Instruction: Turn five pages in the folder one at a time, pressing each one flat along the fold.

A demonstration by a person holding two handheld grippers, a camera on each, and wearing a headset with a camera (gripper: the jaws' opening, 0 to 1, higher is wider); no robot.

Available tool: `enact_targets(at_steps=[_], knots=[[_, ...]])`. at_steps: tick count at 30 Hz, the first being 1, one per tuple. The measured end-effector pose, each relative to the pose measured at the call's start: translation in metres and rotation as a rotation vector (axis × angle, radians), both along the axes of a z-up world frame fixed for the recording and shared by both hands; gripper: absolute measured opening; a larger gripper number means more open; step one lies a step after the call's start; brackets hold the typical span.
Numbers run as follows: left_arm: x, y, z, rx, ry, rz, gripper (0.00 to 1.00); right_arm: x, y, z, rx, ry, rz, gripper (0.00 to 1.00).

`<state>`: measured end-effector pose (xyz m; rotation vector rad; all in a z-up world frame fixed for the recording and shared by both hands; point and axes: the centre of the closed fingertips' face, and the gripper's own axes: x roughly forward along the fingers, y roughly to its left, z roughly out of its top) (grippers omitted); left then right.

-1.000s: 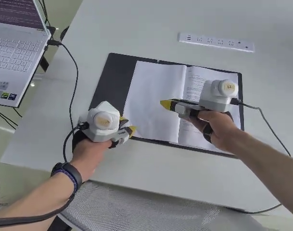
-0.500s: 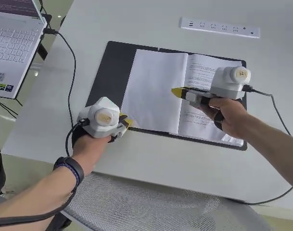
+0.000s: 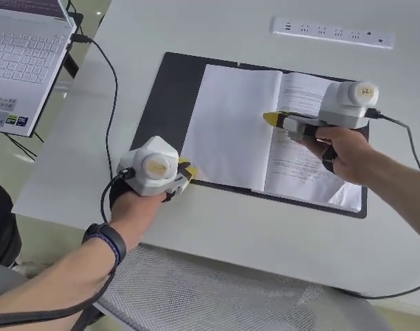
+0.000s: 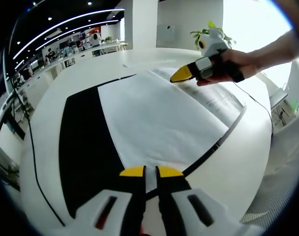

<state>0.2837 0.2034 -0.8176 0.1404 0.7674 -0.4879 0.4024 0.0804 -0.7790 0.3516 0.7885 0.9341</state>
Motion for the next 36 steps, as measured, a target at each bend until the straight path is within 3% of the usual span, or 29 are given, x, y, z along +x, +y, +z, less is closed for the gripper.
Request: enact_targets(at_steps=[5, 16, 23, 30, 36], knots=[[0.001, 0.001, -0.002, 0.000, 0.000, 0.005, 0.06, 0.005, -0.003, -0.009, -0.004, 0.011, -0.019, 0.00], [0.003, 0.003, -0.006, 0.000, 0.006, 0.010, 0.06, 0.014, -0.004, -0.009, 0.042, 0.028, -0.020, 0.00], [0.002, 0.002, -0.004, 0.000, 0.009, 0.011, 0.06, 0.037, -0.005, -0.010, 0.057, 0.036, -0.043, 0.00], [0.002, 0.002, -0.004, -0.002, 0.012, 0.012, 0.04, 0.075, -0.009, -0.017, 0.059, 0.026, -0.094, 0.00], [0.001, 0.002, -0.002, -0.003, 0.013, 0.015, 0.04, 0.086, -0.006, -0.013, 0.086, 0.042, -0.128, 0.00]])
